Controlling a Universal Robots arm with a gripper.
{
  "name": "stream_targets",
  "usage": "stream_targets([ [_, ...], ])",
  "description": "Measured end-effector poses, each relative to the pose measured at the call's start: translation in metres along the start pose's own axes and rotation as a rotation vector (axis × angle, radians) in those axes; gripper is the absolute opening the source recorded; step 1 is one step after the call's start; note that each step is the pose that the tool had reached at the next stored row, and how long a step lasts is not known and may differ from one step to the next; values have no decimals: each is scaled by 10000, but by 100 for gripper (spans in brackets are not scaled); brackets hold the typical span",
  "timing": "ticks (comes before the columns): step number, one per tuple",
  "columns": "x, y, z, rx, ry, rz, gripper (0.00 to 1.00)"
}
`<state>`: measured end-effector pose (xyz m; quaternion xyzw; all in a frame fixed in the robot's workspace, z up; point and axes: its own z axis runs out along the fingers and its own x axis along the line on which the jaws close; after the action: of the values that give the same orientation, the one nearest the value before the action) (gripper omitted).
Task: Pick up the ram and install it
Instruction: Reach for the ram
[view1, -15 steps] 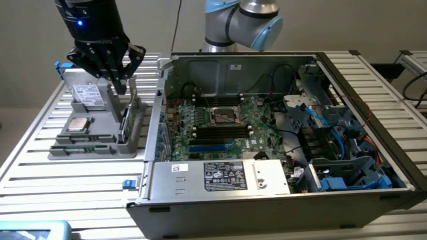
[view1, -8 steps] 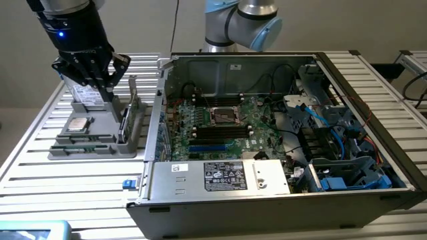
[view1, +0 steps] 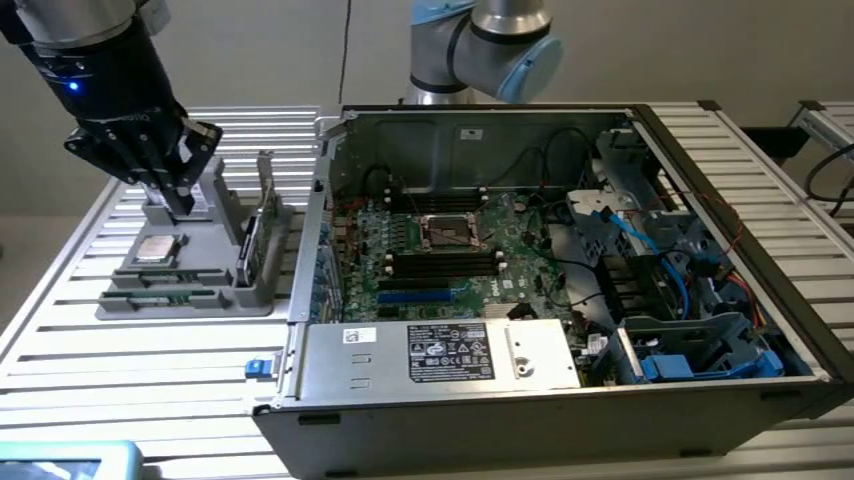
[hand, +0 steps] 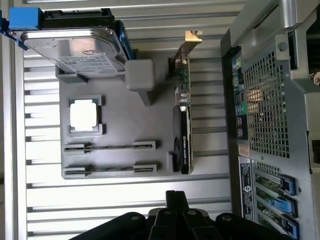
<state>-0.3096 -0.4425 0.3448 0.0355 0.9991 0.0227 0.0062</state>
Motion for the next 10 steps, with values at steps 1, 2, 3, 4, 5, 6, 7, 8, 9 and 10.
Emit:
stream_targets([
  [1,45,-5,9,0,0,0,11],
  [2,90,-9,17,3,0,0,11],
  [3,130,-13,24,5,0,0,11],
  [4,164,-16,31,11,0,0,11],
  [5,190,-18,39,25,-2,0,11],
  [6,210,-20,45,65,-4,-3,11],
  [7,224,-20,50,122,-10,-12,11],
  [8,235,-21,53,191,-13,-31,11],
  [9,245,-17,56,261,-14,-59,11],
  [10,256,-8,61,319,-18,-92,11],
])
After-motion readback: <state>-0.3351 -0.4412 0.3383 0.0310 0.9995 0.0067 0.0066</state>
